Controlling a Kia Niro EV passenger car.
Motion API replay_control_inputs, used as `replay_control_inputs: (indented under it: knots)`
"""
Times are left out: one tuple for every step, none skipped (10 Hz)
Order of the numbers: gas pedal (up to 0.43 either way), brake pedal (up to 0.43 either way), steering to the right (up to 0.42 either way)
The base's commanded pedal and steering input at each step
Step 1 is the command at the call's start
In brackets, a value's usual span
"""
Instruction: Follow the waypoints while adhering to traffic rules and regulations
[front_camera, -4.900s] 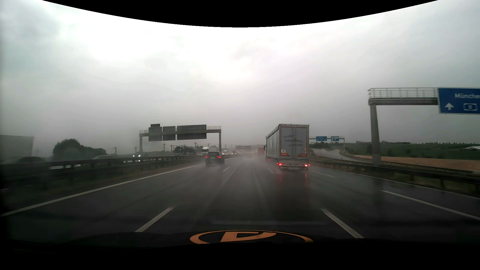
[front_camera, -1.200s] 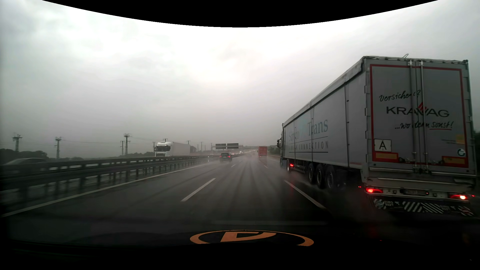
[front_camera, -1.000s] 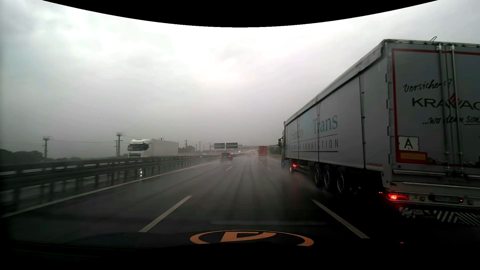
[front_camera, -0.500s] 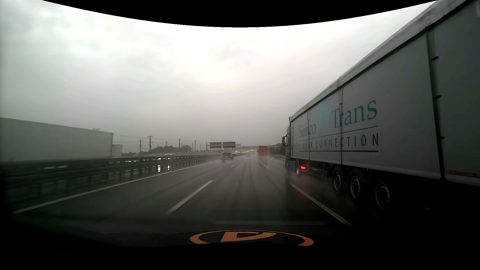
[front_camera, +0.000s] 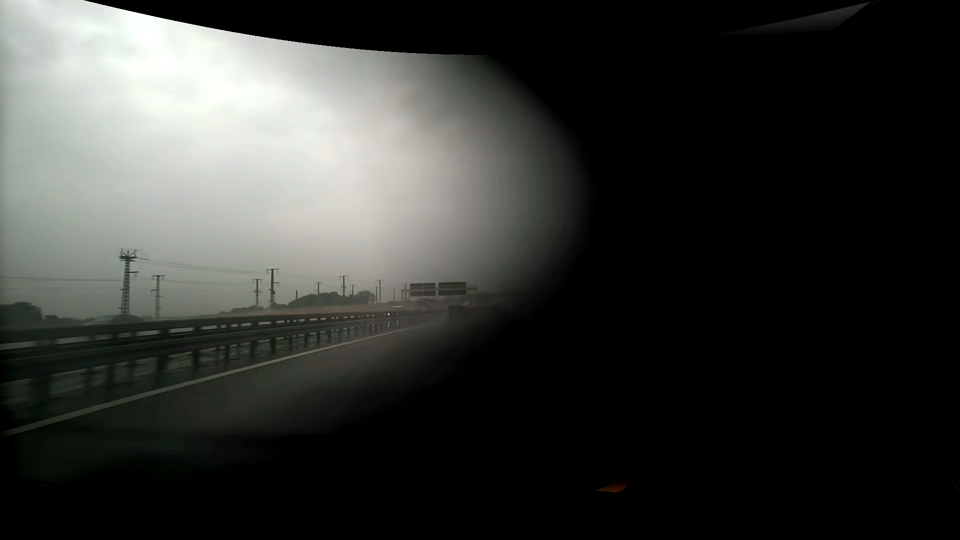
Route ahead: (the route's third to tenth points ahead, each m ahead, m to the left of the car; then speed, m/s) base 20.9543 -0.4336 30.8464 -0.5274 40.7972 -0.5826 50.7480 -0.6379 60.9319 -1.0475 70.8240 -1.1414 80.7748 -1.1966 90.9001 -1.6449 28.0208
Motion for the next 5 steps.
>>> replay_control_inputs:
  knots:
    - [0.150, 0.000, 0.000]
    - [0.150, 0.000, 0.000]
    - [0.150, 0.000, 0.000]
    - [0.150, 0.000, 0.000]
    - [0.150, 0.000, 0.001]
